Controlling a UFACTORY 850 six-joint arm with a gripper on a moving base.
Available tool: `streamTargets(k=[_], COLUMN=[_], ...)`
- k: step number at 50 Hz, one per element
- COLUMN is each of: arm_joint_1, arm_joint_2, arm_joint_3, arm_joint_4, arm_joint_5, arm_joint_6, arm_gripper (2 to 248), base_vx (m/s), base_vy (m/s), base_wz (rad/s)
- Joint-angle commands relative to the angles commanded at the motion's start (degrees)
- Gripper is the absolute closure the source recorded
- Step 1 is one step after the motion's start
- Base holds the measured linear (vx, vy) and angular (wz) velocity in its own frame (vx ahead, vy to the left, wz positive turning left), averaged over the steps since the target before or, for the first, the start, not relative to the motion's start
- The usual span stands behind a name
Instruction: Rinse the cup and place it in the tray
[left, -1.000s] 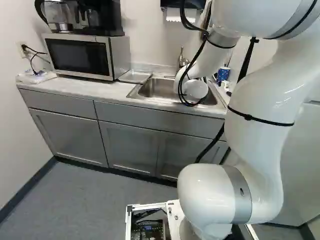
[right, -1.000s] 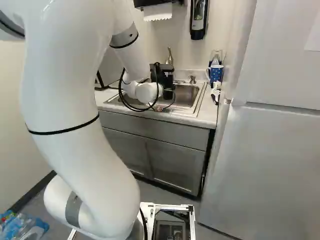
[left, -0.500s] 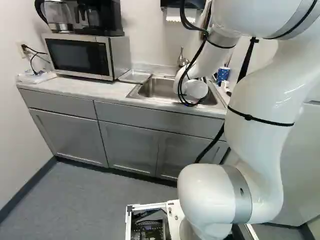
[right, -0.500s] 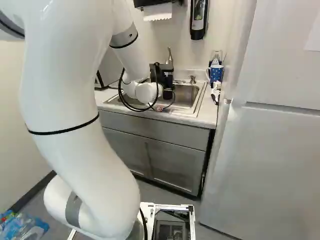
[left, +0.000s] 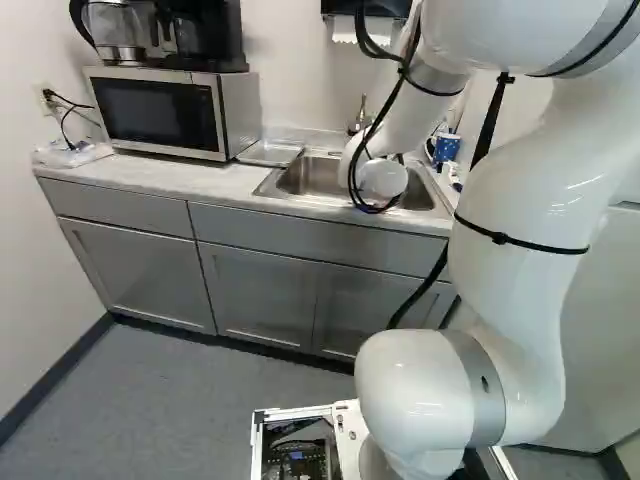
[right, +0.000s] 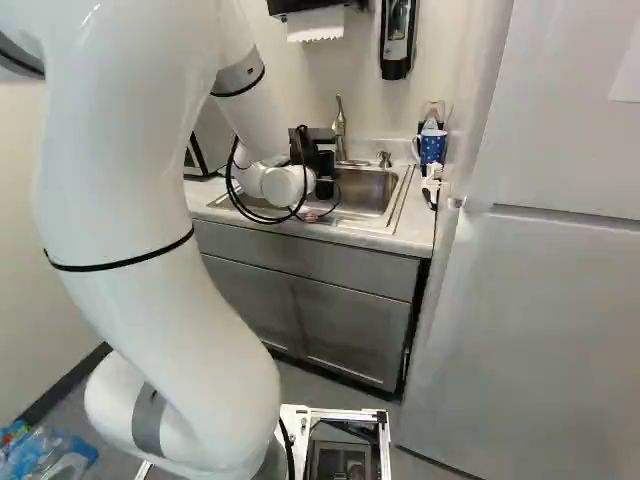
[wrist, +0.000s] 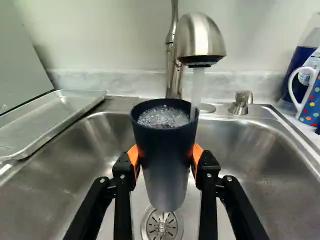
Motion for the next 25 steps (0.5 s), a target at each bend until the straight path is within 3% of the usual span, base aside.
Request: streamTargets(k=[25], arm_joint_1=[4.2], arm_joint_2=[1.5], arm_joint_3=[0.2], arm_joint_4=[0.0], arm_joint_5=[0.0], arm_joint_6=[0.0], arm_gripper=[129], base_vx=[0.000], base_vy=[0.000], base_wz=[0.000])
